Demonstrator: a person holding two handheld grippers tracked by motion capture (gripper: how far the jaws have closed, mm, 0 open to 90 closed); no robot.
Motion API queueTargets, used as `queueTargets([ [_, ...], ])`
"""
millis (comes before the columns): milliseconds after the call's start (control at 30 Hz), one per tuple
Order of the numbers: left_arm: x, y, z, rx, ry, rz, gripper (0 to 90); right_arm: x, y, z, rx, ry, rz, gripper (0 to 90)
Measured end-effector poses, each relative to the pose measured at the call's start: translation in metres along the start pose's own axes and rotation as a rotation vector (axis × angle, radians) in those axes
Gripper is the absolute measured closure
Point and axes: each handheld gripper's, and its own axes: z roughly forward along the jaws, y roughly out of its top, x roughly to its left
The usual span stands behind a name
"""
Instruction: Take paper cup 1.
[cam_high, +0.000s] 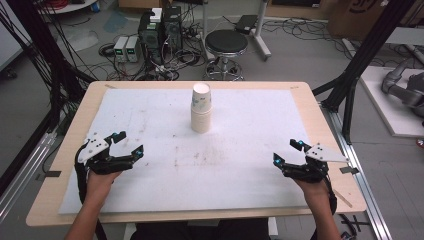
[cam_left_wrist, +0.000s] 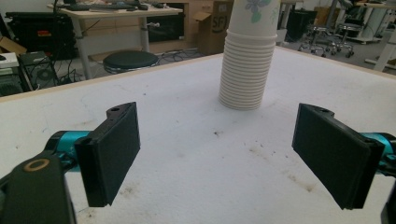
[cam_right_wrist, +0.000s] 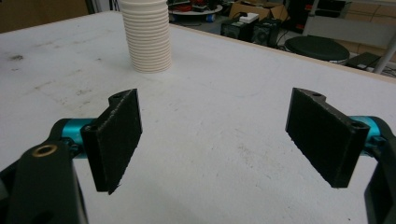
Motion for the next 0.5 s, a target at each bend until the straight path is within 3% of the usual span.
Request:
queueTargets([
  [267, 0.0008, -0.0002, 0.0026, 0.000, -0.003, -0.008, 15.1, -0.0006, -0.0007, -0.0016, -0.008, 0.004, 0.010, 18.9],
  [500, 0.0015, -0.0006, 0.0052, 0.007, -0.014, -0.001, 15.2, 0.0010, -0.0023, -0.0012, -0.001, 0.002, -0.018, 19.0],
])
